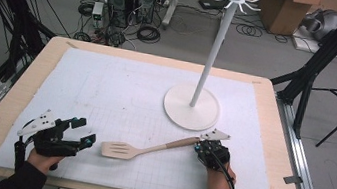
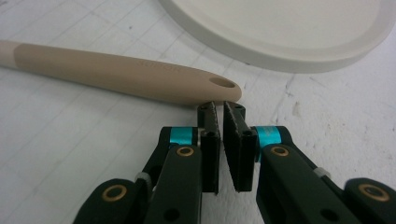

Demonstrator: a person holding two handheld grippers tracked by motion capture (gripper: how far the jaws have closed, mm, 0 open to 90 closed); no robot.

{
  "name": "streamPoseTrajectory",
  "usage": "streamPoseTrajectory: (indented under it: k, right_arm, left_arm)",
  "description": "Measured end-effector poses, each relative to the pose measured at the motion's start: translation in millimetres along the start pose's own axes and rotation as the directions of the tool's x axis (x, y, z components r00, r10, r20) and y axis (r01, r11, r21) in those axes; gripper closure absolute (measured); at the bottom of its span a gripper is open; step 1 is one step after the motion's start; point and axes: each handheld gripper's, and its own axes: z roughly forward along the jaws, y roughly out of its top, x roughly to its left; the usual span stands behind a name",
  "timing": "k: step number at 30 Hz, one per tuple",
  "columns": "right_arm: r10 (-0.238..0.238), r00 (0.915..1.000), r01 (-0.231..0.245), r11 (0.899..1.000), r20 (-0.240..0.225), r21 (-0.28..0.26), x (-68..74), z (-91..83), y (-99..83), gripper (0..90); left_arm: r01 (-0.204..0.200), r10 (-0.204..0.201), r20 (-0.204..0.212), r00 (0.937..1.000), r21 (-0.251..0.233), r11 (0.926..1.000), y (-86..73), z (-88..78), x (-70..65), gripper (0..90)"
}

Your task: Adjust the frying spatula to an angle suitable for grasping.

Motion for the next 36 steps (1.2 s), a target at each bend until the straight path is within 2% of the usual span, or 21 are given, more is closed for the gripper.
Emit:
streamPoseTrajectory:
  k: [7,10,11,13,14,15,16,18,19,20,21,23,24,26,27,31,32,33,34,35,36]
  right_arm:
    - [0.043,0.999,-0.043,0.999,0.011,-0.019,-1.3,10.2,7.6,82.7]
    - [0.063,0.998,-0.063,0.998,0.004,-0.023,-2.3,9.8,7.8,79.0]
    - [0.078,0.9968,-0.079,0.996,-0.02,-0.05,0.6,2.3,7.9,77.7]
    - [0.071,0.9964,-0.075,0.992,-0.047,-0.106,8.6,-7.5,12.5,74.4]
    - [0.071,0.9964,-0.075,0.992,-0.047,-0.106,8.6,-7.5,12.5,74.4]
    - [0.051,0.9942,-0.065,0.986,-0.095,-0.152,20.9,-13.0,19.3,71.4]
    - [0.033,0.9918,-0.053,0.985,-0.124,-0.164,28.8,-12.9,23.0,69.3]
    - [-0.012,0.9835,-0.019,0.985,-0.18,-0.169,48.0,-8.1,31.6,67.0]
    - [-0.012,0.9835,-0.019,0.985,-0.18,-0.169,48.0,-8.1,31.6,67.0]
    - [-0.058,0.9694,0.016,0.985,-0.239,-0.173,69.2,-0.5,41.9,66.2]
    - [-0.058,0.9694,0.016,0.985,-0.239,-0.173,69.2,-0.5,41.9,66.2]
    - [-0.109,0.9564,0.063,0.983,-0.271,-0.17,88.6,7.6,53.3,67.1]
    - [-0.143,0.9455,0.101,0.983,-0.292,-0.155,102.9,16.2,63.4,70.4]
    - [-0.154,0.9415,0.115,0.983,-0.3,-0.143,107.7,21.1,67.3,71.8]
    - [-0.156,0.9383,0.129,0.986,-0.309,-0.106,113.2,30.3,72.4,75.4]
    - [-0.141,0.9311,0.135,0.99,-0.336,-0.041,114.2,44.7,73.9,81.9]
    - [-0.141,0.9311,0.135,0.99,-0.336,-0.041,114.2,44.7,73.9,81.9]
    - [-0.136,0.9247,0.134,0.99,-0.356,-0.03,112.8,45.9,73.5,86.5]
    - [-0.136,0.9247,0.134,0.99,-0.356,-0.03,112.8,45.9,73.5,86.5]
    - [-0.144,0.9107,0.146,0.989,-0.387,-0.024,113.9,44.5,72.7,89.0]
    - [-0.144,0.9107,0.146,0.989,-0.387,-0.024,113.9,44.5,72.7,89.0]
  left_arm:
    - [0.003,-0.003,0.002,1.0,-0.002,1.0,0.1,-0.1,-0.2,22.9]
    - [0.003,-0.003,0.003,1.0,-0.005,1.0,0.4,-1.1,0.4,22.9]
    - [0.003,-0.003,0.0,1.0,-0.009,1.0,0.6,-2.1,1.0,22.9]
    - [0.005,-0.005,0.001,1.0,-0.006,1.0,0.5,-2.2,2.2,22.9]
    - [0.005,-0.005,0.001,1.0,-0.006,1.0,0.5,-2.2,2.2,22.9]
    - [0.008,-0.008,-0.002,1.0,-0.007,0.9999,0.5,-2.1,2.4,22.8]
    - [0.005,-0.005,0.001,1.0,-0.007,1.0,0.7,-2.2,2.1,22.8]
    - [0.005,-0.005,0.001,1.0,-0.01,0.9999,0.7,-2.1,1.2,22.9]
    - [0.005,-0.005,0.001,1.0,-0.01,0.9999,0.7,-2.1,1.2,22.9]
    - [0.005,-0.005,0.002,1.0,-0.01,0.9999,0.9,-2.6,1.5,22.9]
    - [0.005,-0.005,0.002,1.0,-0.01,0.9999,0.9,-2.6,1.5,22.9]
    - [0.006,-0.006,0.001,1.0,-0.012,0.9999,1.0,-3.6,1.9,22.9]
    - [0.006,-0.006,0.0,1.0,-0.014,0.9999,1.0,-4.5,2.6,22.9]
    - [0.009,-0.009,0.001,1.0,-0.016,0.9998,1.1,-5.0,2.7,22.9]
    - [0.006,-0.006,0.001,1.0,-0.016,0.9999,1.3,-5.7,3.1,22.9]
    - [0.006,-0.006,-0.001,1.0,-0.015,0.9999,1.2,-5.8,3.1,22.9]
    - [0.005,-0.005,0.0,1.0,-0.015,0.9999,1.2,-5.6,3.1,22.9]
    - [0.008,-0.008,0.002,1.0,-0.014,0.9999,1.1,-5.3,2.7,22.9]
    - [0.008,-0.008,0.002,1.0,-0.014,0.9999,1.1,-5.3,2.7,22.9]
    - [0.007,-0.007,0.0,1.0,-0.013,0.9999,1.0,-4.8,2.6,22.9]
    - [0.007,-0.007,0.0,1.0,-0.013,0.9999,1.0,-4.8,2.6,22.9]
